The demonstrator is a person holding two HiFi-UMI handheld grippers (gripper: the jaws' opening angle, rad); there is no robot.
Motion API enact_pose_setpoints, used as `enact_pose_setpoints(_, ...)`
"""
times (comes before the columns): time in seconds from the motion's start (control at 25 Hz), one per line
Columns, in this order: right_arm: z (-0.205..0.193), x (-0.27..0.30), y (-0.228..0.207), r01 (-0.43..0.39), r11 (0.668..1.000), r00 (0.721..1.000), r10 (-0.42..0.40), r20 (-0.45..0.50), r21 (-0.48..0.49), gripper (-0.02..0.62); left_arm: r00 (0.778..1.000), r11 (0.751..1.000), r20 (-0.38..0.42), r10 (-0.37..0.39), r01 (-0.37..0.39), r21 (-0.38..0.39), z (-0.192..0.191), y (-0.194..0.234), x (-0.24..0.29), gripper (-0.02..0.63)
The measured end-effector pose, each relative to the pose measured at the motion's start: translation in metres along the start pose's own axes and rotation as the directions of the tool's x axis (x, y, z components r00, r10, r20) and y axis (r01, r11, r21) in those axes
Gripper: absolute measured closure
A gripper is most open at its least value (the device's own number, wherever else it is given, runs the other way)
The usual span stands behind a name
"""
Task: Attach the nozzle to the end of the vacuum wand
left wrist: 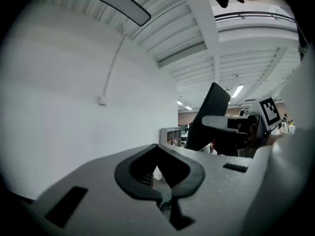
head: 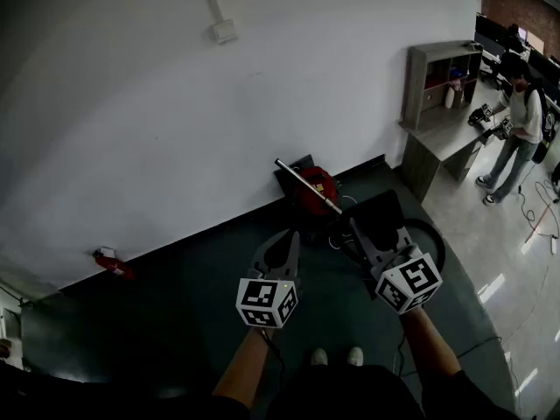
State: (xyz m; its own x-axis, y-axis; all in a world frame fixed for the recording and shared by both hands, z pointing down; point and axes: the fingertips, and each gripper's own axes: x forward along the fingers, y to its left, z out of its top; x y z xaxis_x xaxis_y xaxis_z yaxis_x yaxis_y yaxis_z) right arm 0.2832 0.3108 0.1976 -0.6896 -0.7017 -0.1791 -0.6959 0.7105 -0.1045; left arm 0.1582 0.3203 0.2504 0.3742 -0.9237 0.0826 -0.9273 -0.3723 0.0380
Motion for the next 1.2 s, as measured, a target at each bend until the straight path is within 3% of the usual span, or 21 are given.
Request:
enact_pose_setpoints(0.68, -0.006, 0.011, 0.007, 0.016, 0.999, 1.0, -0.017, 0.01, 0.036, 0.502, 1.0, 1.0, -0.018, -0.003, 0.002, -0.029, -0.017, 0.022, -0.005, 0.603)
enact_pose_setpoints(1.2, -0.022, 0.042, 0.016, 0.091, 0.995, 0.996, -0.09, -0.017, 0.037, 0.502, 0.997, 0.997, -0.061, -0.037, 0.032, -0.076, -0.04, 0.073, -0.006, 0.603)
